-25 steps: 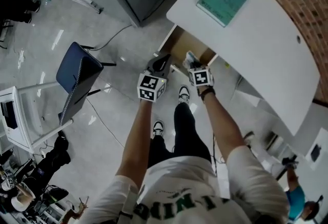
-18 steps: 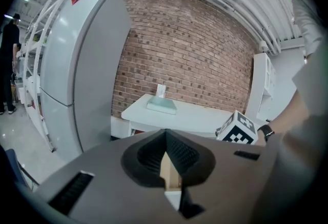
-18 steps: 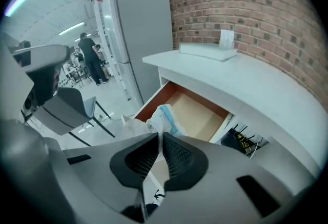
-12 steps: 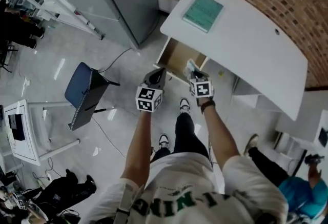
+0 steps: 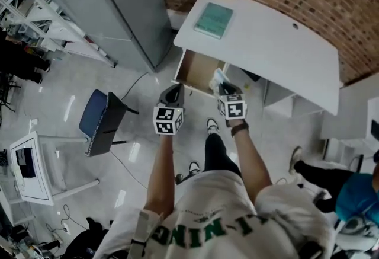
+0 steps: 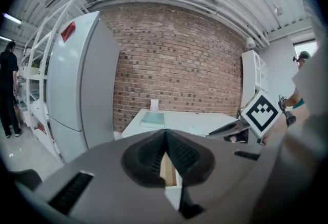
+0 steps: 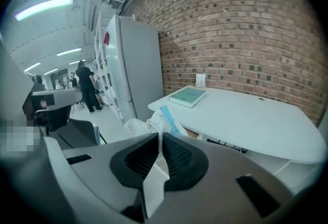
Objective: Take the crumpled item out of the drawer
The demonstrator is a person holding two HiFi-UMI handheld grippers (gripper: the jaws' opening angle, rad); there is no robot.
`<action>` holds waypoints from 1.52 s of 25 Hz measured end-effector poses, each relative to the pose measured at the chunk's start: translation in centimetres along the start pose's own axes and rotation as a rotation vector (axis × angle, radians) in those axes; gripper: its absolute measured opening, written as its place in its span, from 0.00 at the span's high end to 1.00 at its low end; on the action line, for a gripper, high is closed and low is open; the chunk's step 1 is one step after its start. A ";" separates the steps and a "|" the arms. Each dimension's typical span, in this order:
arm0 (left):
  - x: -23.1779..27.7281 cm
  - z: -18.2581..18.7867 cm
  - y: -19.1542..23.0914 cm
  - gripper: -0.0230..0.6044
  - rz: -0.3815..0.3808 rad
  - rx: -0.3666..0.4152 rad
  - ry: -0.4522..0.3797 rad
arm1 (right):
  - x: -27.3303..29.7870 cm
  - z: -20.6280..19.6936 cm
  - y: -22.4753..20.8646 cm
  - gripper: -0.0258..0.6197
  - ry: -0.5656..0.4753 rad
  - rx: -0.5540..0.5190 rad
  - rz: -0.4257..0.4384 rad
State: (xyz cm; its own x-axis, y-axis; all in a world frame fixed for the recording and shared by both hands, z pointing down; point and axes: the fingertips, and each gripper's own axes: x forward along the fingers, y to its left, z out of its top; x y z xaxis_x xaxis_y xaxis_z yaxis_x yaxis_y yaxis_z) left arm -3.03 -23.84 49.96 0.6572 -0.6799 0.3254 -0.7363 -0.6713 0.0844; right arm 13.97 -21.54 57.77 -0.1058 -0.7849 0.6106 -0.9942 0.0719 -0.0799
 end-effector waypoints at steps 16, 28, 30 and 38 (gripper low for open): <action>-9.4 4.5 -4.4 0.97 -0.004 0.052 -0.103 | -15.7 4.8 2.9 0.92 -0.324 -0.046 -0.073; -13.5 9.5 -5.6 0.97 0.017 0.060 -0.246 | -21.1 7.2 5.4 0.93 -0.471 -0.060 -0.081; -13.8 9.9 -5.9 0.97 0.020 0.060 -0.271 | -21.5 7.3 5.4 0.93 -0.480 -0.047 -0.071; -14.0 9.2 -6.9 0.97 0.009 0.046 -0.280 | -22.3 6.7 5.4 0.93 -0.495 -0.042 -0.058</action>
State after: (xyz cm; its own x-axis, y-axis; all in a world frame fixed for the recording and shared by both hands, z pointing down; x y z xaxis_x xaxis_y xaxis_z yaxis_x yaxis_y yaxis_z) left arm -5.61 -12.38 36.21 0.6742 -0.7367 0.0523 -0.7385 -0.6732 0.0379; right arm 11.12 -7.76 38.40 -0.0393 -0.9856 0.1647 -0.9991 0.0367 -0.0189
